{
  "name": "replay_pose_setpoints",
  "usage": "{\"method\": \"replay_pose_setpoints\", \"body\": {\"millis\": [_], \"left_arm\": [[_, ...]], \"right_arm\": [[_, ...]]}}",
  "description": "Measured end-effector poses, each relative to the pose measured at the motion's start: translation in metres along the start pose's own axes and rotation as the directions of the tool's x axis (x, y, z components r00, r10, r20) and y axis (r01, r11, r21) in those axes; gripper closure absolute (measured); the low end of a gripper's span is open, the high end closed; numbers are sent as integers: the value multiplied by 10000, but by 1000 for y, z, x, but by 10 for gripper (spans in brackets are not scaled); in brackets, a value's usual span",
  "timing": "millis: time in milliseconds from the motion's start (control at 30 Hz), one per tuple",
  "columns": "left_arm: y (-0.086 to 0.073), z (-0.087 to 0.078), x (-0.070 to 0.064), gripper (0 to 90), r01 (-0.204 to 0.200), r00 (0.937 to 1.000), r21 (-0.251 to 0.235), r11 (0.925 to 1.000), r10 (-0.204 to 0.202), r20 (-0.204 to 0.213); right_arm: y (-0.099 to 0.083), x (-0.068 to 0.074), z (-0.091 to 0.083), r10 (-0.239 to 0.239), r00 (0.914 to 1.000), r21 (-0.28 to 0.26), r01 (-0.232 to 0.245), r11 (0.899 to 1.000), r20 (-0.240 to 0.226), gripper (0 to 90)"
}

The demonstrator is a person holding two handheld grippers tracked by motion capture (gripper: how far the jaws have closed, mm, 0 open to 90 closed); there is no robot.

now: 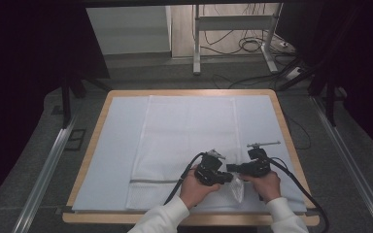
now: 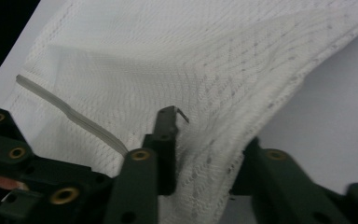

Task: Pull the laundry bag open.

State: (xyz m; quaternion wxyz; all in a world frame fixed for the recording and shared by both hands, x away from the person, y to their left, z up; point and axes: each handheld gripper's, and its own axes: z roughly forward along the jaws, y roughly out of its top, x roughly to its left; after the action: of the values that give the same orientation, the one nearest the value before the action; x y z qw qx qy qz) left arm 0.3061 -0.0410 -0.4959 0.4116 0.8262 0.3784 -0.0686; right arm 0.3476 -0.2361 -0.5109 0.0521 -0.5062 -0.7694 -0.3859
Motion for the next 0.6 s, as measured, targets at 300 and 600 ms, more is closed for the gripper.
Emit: {"method": "replay_pose_setpoints", "body": {"millis": [300,600], "left_arm": [[0,1,0,867,1,10000,28,10000,-1,3],[-2,2,2,867,3,10000,80,10000,-3,1]], "right_arm": [[0,0,-2,-351,9991,-83,349,9994,-251,873],[-1,1,-3,-530,9984,-74,529,9986,-219,875]]}}
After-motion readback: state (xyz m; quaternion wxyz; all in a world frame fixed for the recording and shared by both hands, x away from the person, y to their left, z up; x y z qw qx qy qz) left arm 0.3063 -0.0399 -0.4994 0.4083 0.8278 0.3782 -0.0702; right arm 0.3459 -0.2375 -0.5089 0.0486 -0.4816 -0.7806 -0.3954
